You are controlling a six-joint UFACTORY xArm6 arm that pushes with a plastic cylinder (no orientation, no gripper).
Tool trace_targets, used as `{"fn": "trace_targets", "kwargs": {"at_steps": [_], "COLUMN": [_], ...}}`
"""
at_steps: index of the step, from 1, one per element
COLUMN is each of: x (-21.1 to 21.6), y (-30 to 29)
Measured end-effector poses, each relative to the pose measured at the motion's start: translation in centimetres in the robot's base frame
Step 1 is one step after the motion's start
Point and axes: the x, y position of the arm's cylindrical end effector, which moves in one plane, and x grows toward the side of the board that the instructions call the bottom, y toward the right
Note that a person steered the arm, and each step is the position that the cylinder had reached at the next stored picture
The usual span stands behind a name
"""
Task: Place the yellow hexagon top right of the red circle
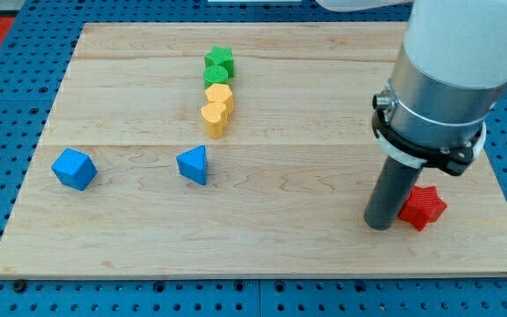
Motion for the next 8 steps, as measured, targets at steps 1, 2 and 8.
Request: {"fn": "trace_targets", "kwargs": {"at_steps": [1,2,8], "x": [0.2,-1.2,-19.3], "y": [0.7,-5.4,-22.8]}}
